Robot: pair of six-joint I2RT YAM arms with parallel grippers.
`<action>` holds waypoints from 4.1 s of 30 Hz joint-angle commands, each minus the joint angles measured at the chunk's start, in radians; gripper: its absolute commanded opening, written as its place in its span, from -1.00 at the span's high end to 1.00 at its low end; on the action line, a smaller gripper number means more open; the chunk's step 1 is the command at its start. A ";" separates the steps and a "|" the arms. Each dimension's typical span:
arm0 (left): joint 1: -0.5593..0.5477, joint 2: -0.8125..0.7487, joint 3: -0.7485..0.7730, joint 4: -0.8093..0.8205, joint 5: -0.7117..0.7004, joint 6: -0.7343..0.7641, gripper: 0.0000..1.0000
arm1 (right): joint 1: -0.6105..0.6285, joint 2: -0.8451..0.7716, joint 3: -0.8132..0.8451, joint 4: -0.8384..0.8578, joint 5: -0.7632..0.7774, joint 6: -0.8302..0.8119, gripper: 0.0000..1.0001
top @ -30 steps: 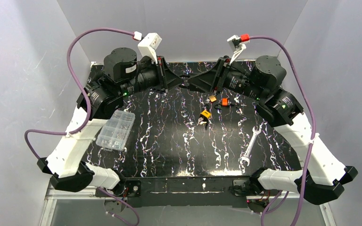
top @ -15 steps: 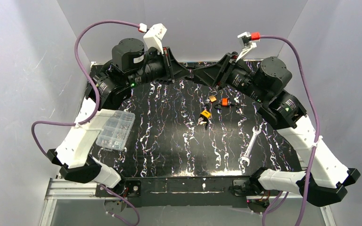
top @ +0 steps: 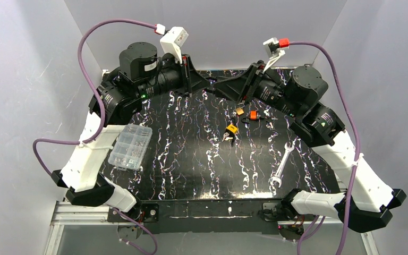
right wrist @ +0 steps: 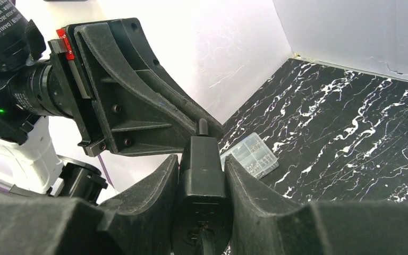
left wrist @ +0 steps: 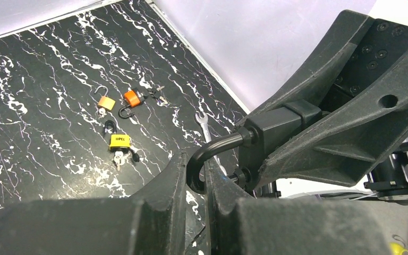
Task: Lock with the key
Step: Lock the lock.
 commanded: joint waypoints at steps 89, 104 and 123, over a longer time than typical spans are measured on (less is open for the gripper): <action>0.325 -0.190 -0.577 0.681 0.752 -0.496 0.87 | -0.226 0.193 -0.419 0.732 -0.670 0.495 0.97; 0.410 -0.258 -0.618 0.638 0.673 -0.461 1.00 | -0.336 0.119 -0.489 0.796 -0.738 0.500 -0.57; 0.445 -0.246 -0.677 0.880 0.687 -0.692 1.00 | -0.395 0.130 -0.540 1.137 -0.790 0.716 -0.01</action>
